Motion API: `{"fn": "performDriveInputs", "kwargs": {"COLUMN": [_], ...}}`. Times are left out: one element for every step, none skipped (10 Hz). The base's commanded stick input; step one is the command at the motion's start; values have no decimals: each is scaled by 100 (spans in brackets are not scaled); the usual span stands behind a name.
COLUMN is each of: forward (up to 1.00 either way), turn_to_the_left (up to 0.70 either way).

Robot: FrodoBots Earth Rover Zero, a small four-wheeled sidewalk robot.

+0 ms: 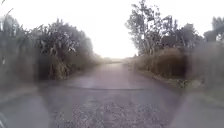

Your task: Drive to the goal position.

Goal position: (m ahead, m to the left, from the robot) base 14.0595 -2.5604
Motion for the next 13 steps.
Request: {"fn": "performDriveInputs", "kwargs": {"forward": [70,70,70,70,70,70,70,70,70,70,70,70,70], "turn_to_the_left": [-14,-14,-14,-14,-14,-14,-14,-14,-14,-14,-14,-14,-10]}}
